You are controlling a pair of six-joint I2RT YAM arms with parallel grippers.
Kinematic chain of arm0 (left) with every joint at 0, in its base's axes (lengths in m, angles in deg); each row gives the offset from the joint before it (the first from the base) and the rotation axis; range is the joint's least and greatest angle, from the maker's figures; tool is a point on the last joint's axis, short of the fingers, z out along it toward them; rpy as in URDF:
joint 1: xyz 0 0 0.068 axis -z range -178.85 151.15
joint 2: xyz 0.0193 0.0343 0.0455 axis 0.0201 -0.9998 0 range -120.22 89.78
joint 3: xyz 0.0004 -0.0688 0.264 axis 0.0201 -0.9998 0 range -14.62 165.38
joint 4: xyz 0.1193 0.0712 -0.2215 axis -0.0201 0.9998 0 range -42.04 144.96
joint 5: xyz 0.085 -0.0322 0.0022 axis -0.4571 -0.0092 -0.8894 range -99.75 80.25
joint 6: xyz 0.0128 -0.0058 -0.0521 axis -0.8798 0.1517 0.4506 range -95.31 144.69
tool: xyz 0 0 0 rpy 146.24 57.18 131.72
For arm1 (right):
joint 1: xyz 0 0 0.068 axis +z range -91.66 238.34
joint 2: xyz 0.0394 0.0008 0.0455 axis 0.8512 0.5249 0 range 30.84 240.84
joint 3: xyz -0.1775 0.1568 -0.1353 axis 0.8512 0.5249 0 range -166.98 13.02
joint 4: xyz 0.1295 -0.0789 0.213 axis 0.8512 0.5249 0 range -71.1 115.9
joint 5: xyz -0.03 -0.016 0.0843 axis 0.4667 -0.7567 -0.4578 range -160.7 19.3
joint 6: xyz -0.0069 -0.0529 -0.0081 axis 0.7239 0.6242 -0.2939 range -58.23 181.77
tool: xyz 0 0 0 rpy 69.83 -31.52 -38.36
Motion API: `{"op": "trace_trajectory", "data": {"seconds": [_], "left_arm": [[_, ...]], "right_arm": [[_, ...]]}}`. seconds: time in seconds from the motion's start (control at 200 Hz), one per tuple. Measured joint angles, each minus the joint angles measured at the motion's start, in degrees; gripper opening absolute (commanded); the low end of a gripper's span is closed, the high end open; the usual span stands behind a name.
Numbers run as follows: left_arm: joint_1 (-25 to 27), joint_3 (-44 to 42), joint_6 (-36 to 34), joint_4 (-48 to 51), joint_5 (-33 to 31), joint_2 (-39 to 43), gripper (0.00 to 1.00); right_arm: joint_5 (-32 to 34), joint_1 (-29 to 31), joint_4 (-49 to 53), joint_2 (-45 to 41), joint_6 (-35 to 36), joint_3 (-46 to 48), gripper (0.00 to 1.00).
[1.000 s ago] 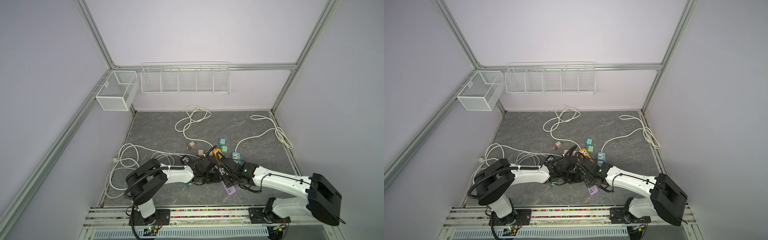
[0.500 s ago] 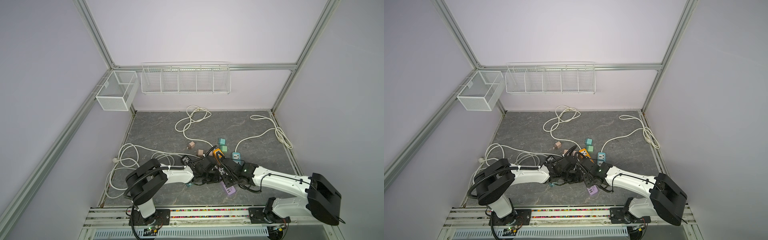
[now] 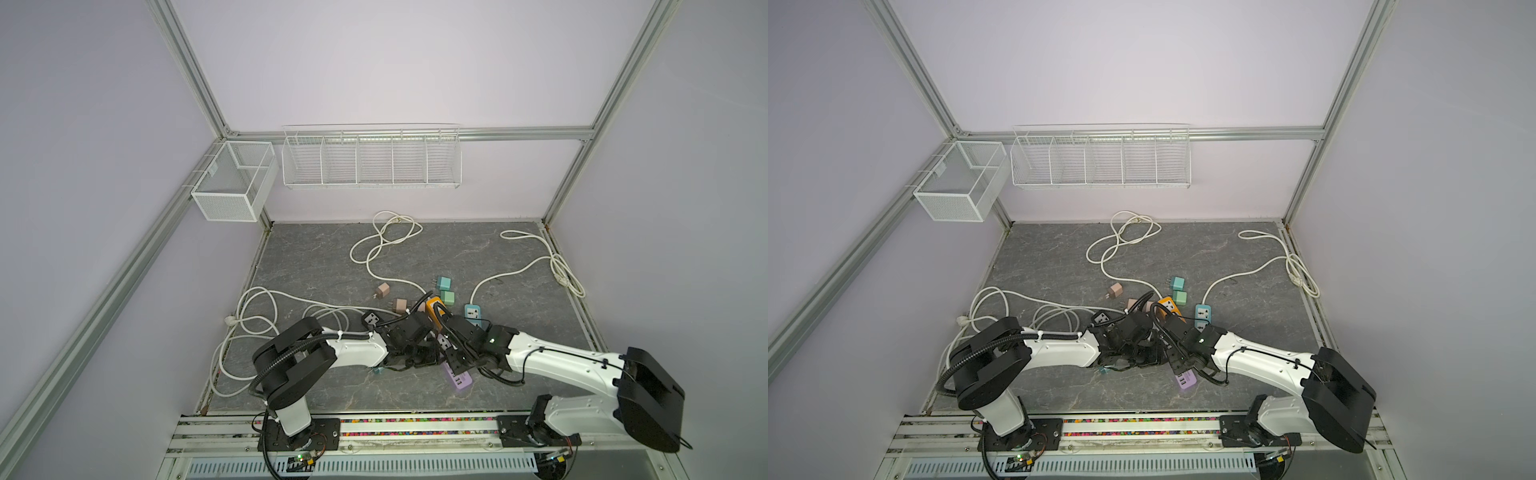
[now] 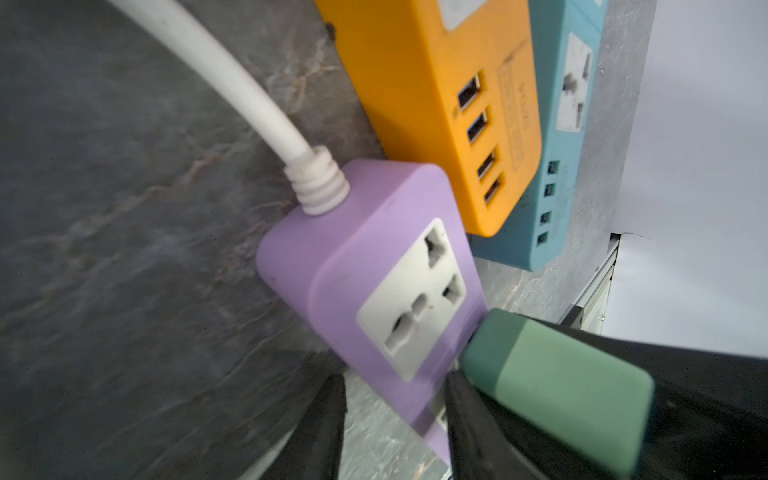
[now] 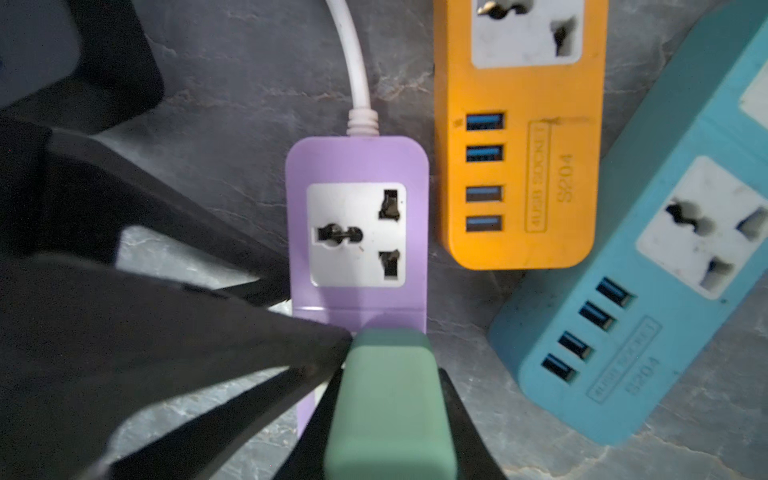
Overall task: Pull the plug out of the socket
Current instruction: 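Pull the light-green adapter up out of the purple strip with the right gripper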
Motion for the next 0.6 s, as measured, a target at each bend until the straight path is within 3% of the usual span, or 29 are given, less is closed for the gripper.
{"op": "trace_trajectory", "data": {"seconds": [0.28, 0.6], "left_arm": [[0.00, 0.42, -0.02, 0.00, 0.31, -0.42, 0.39], [0.00, 1.07, -0.66, 0.61, 0.31, -0.52, 0.39]], "right_arm": [[0.35, 0.61, 0.07, -0.52, -0.11, 0.00, 0.12], [0.70, -3.74, 0.02, -8.37, 0.81, 0.20, 0.13]]}}
